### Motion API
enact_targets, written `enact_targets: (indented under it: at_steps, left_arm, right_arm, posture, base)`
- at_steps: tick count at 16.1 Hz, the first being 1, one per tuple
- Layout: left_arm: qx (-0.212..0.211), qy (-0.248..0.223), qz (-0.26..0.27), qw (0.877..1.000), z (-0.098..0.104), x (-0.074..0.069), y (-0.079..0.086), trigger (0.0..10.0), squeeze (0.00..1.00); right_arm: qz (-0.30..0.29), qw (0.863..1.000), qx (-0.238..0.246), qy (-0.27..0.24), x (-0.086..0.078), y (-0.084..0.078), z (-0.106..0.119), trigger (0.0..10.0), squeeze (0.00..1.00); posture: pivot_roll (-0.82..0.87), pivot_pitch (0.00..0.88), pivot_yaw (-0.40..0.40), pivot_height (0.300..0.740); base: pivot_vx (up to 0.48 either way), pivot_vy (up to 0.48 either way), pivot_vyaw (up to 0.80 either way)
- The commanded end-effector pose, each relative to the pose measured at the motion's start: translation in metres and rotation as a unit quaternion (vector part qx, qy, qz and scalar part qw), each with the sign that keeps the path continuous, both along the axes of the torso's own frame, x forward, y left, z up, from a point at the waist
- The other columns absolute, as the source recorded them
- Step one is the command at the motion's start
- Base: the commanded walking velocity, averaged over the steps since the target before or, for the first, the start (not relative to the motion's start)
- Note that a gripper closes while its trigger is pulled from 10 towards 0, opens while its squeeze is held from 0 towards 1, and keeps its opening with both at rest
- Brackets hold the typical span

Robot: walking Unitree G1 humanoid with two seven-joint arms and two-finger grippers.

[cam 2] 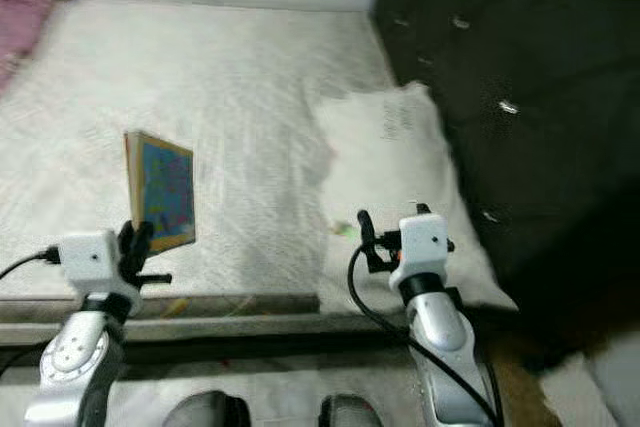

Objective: Clean up the room

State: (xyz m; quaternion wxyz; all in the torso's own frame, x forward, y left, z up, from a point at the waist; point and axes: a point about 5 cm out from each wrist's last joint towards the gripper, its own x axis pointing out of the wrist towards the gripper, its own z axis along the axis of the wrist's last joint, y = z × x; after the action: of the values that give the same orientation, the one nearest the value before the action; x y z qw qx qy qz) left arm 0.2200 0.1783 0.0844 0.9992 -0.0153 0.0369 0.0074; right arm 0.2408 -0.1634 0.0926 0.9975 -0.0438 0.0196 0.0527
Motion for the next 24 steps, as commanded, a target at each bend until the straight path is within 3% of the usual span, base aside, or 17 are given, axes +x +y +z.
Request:
enact_targets:
  at_steps: [1,17,21,24]
  left_arm:
    - [-0.001,-0.022,-0.002,1.0,0.008,0.003,0.0,10.0,0.0]
    - [0.0,-0.017,-0.003,1.0,0.009,0.003,0.0,10.0,0.0]
    - [-0.039,0.014,-0.02,0.999,0.005,0.019,-0.003,10.0,0.0]
    - [-0.046,0.007,-0.026,0.999,0.011,0.028,-0.001,10.0,0.0]
  right_arm:
    - [-0.005,1.0,0.0,0.006,0.0,-0.003,0.0,10.0,0.0]
    - [0.0,1.0,0.001,0.01,0.001,-0.003,-0.001,10.0,0.0]
    - [-0.004,1.0,-0.001,0.007,0.004,-0.009,0.004,10.0,0.0]
    - [-0.018,1.0,-0.01,0.005,0.005,-0.019,0.006,10.0,0.0]
  posture:
    - [0.01,0.075,-0.03,0.74]
    - [0.0,0.083,-0.031,0.74]
    - [0.0,0.104,-0.037,0.74]
    - [-0.01,0.118,-0.039,0.74]
  base:
    - [0.255,0.0,0.0]
    - [0.079,0.0,0.0]
    - [0.0,0.0,0.0]
    - [0.0,0.0,0.0]
